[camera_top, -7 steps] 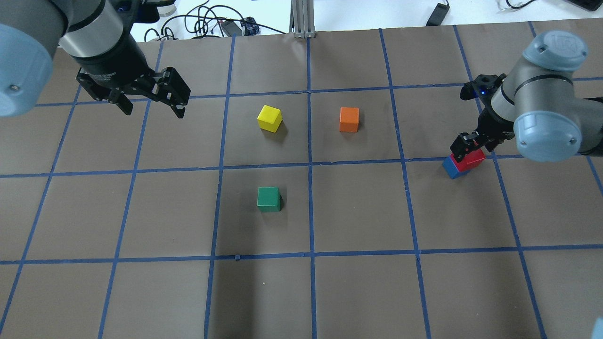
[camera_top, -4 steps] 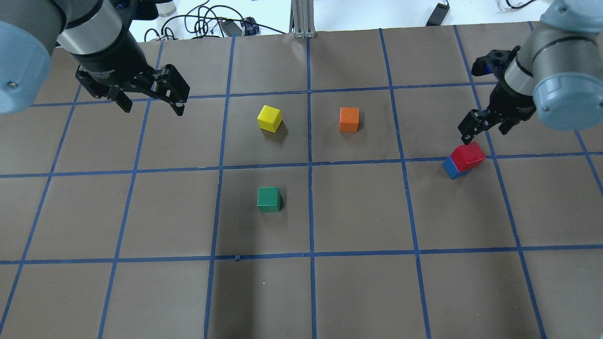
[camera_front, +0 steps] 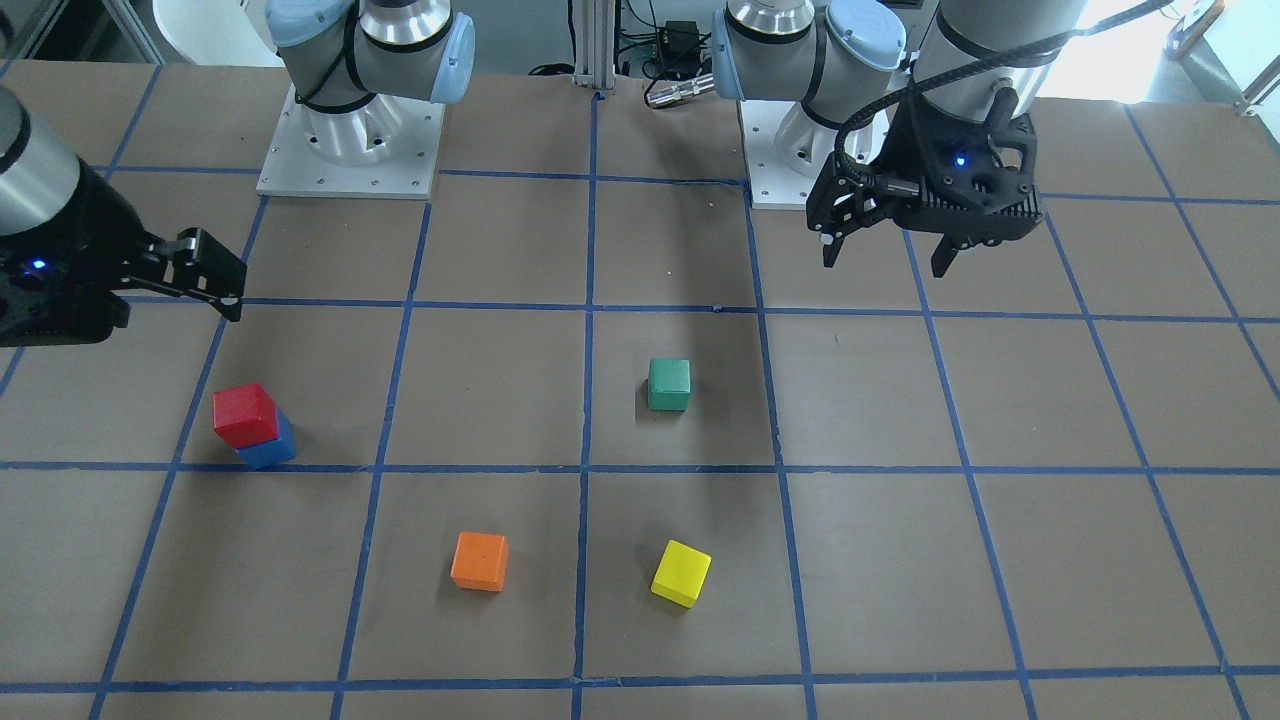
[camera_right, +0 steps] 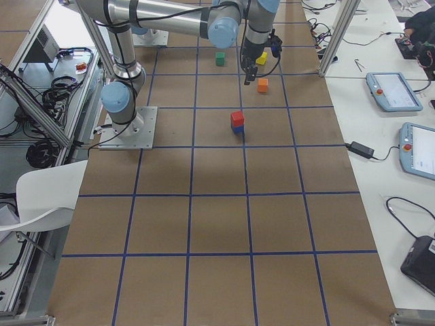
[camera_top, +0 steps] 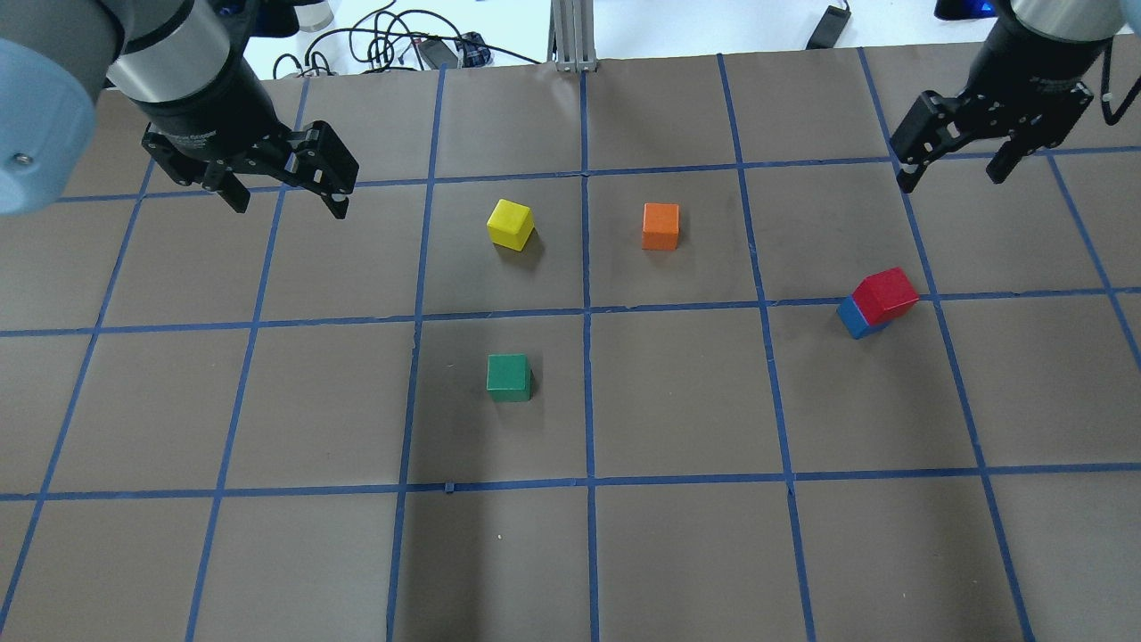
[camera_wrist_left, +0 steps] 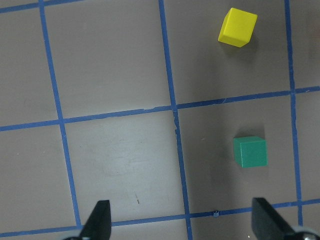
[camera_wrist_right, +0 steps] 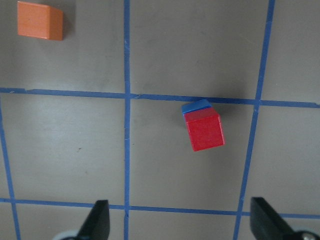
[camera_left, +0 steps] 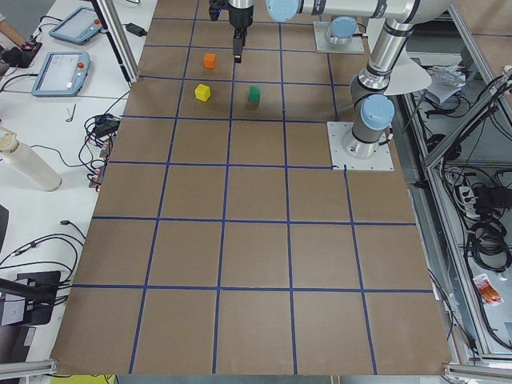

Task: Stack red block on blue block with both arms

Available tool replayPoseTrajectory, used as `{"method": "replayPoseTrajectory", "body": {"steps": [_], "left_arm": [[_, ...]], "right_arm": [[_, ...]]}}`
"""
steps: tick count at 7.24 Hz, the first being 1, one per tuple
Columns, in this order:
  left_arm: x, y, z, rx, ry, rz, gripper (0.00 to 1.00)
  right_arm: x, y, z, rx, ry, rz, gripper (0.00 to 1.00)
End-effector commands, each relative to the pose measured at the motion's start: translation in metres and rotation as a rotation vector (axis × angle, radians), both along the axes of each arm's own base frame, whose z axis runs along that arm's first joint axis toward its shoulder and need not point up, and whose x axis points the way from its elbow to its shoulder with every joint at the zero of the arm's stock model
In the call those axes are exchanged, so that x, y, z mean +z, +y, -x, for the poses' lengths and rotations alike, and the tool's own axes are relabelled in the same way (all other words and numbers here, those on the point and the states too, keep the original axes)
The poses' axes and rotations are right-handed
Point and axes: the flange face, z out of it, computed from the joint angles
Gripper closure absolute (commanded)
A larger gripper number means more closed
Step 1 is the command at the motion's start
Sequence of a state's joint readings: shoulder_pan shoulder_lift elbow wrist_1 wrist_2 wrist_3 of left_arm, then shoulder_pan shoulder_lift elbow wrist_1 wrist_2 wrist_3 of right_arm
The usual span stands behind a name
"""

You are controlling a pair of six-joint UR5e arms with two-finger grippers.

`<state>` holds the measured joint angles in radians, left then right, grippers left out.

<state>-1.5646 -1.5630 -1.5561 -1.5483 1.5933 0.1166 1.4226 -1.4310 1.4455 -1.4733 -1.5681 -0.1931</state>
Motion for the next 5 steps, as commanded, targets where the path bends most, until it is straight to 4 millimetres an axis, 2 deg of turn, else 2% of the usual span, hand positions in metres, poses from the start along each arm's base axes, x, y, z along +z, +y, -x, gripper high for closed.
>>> {"method": "replayPoseTrajectory", "body": {"steps": [1,2,3,5], "left_arm": [[0.000,0.001,0.000,-0.002,-0.001,0.001,0.00],[0.001,0.002,0.000,-0.002,-0.001,0.004,0.00],[0.000,0.002,0.000,-0.002,-0.001,0.001,0.00],[-0.001,0.003,0.000,-0.002,-0.001,-0.001,0.00]], "right_arm": [[0.004,0.008,-0.047,-0.012,0.009,0.000,0.00],[0.011,0.018,-0.062,0.000,0.011,0.011,0.00],[0.001,0.024,-0.070,-0.046,0.019,-0.011,0.00],[-0.010,0.049,-0.070,-0.070,0.027,-0.034,0.00]]}}
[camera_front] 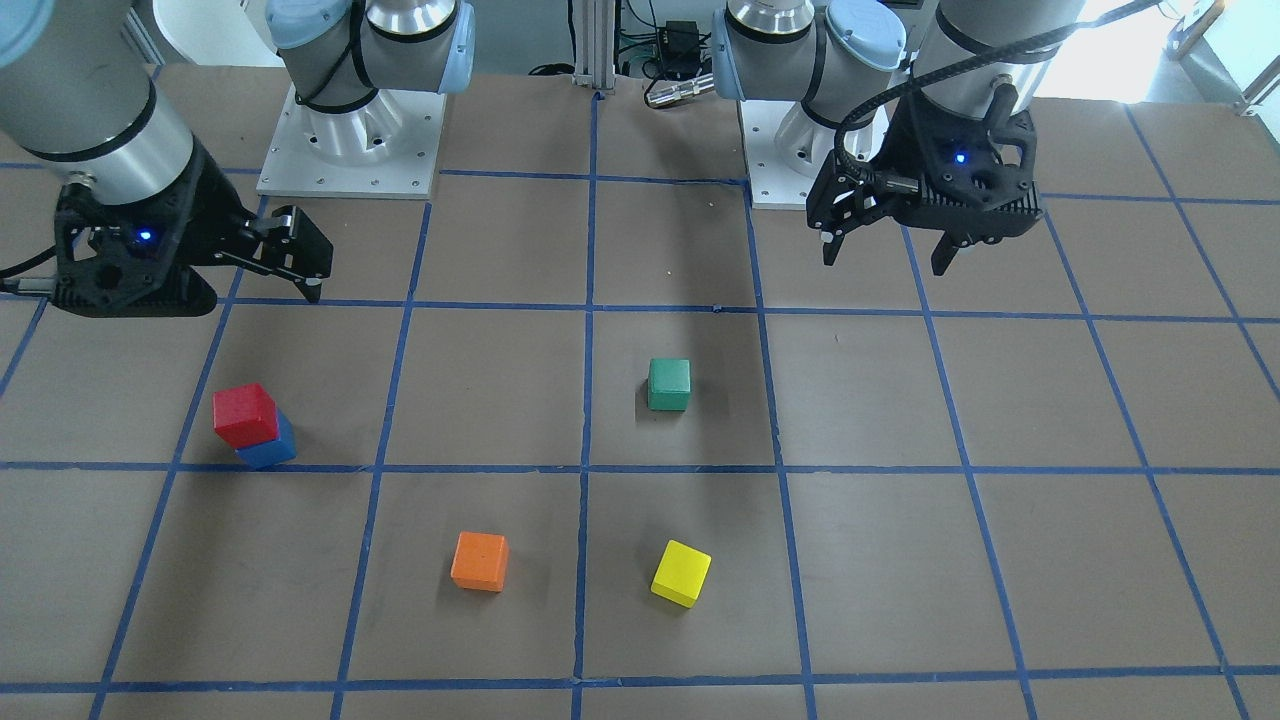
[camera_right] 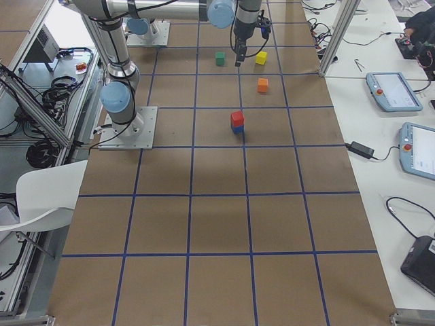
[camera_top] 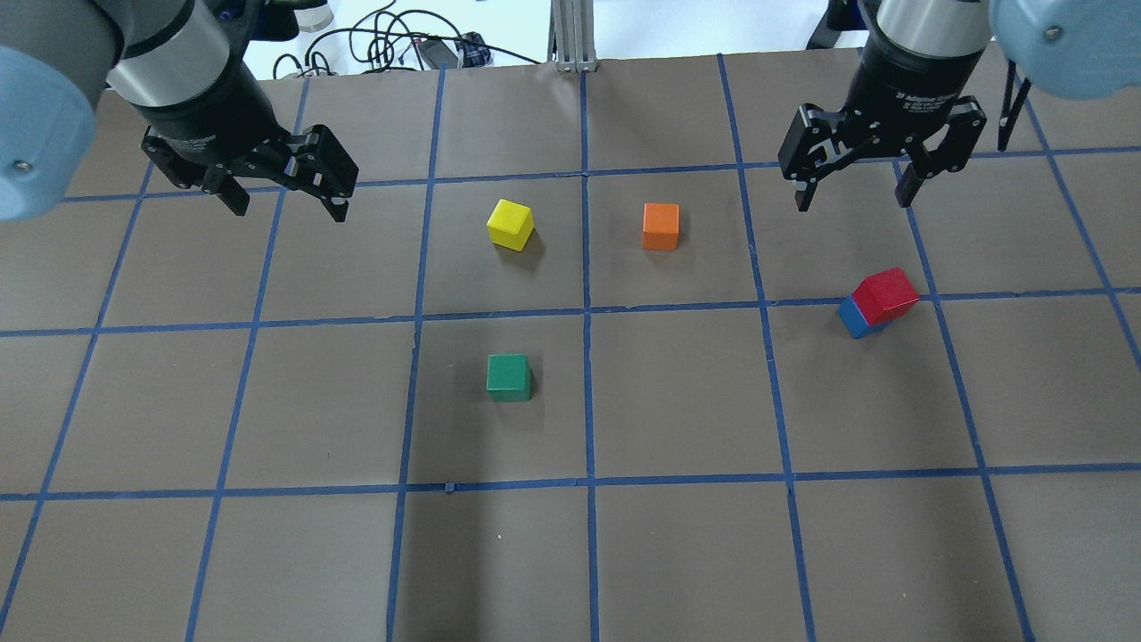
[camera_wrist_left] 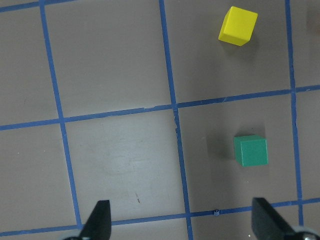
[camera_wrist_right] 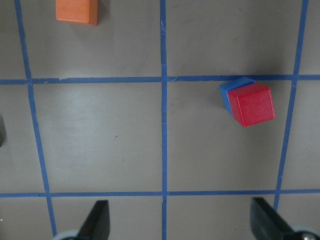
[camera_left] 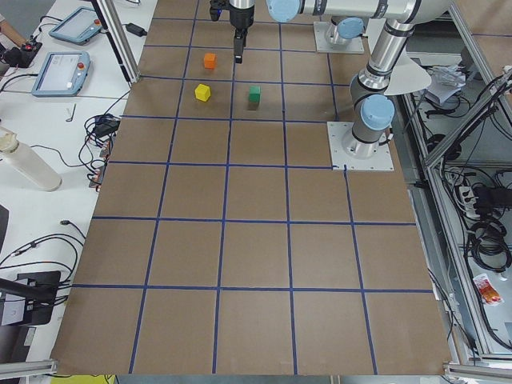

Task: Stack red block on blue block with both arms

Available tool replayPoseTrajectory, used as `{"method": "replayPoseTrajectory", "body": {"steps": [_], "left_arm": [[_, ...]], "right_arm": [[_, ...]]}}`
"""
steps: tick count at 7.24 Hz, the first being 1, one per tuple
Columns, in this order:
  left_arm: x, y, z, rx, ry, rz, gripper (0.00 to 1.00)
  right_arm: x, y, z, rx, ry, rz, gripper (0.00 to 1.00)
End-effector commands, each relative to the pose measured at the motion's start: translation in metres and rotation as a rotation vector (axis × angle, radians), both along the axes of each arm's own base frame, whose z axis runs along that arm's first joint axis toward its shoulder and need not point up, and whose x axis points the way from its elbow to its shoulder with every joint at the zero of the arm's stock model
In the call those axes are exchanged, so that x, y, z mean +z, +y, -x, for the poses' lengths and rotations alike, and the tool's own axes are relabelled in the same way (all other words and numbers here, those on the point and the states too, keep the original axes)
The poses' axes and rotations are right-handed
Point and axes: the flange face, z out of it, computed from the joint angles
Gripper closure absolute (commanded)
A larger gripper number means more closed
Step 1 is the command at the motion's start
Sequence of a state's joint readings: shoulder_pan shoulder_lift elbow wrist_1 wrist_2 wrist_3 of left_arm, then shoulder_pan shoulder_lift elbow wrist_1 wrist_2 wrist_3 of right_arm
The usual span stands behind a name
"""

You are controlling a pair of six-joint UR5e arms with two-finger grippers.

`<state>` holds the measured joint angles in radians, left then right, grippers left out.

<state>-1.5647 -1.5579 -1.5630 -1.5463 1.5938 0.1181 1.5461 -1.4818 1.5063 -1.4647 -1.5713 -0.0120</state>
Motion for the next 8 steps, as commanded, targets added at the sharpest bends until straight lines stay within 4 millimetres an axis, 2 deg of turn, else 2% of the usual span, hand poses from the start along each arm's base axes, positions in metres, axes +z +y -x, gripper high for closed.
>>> {"method": "replayPoseTrajectory", "body": {"steps": [1,5,8], "left_arm": [[-0.0011,0.0000,0.0000,0.000,0.000,-0.002,0.00],[-0.0017,-0.0001,0.0000,-0.002,0.000,-0.002,0.00],[-0.0032,-0.0011,0.0000,0.000,0.000,-0.005,0.00]], "right_arm": [[-0.0085,0.0178,-0.0014,-0.018,0.010,-0.008,0.00],[-0.0047,0.0144,-0.0008,-0.010,0.014,0.023,0.00],[-0.0089,0.0146,-0.0008,-0.004,0.013,0.017,0.00]]}}
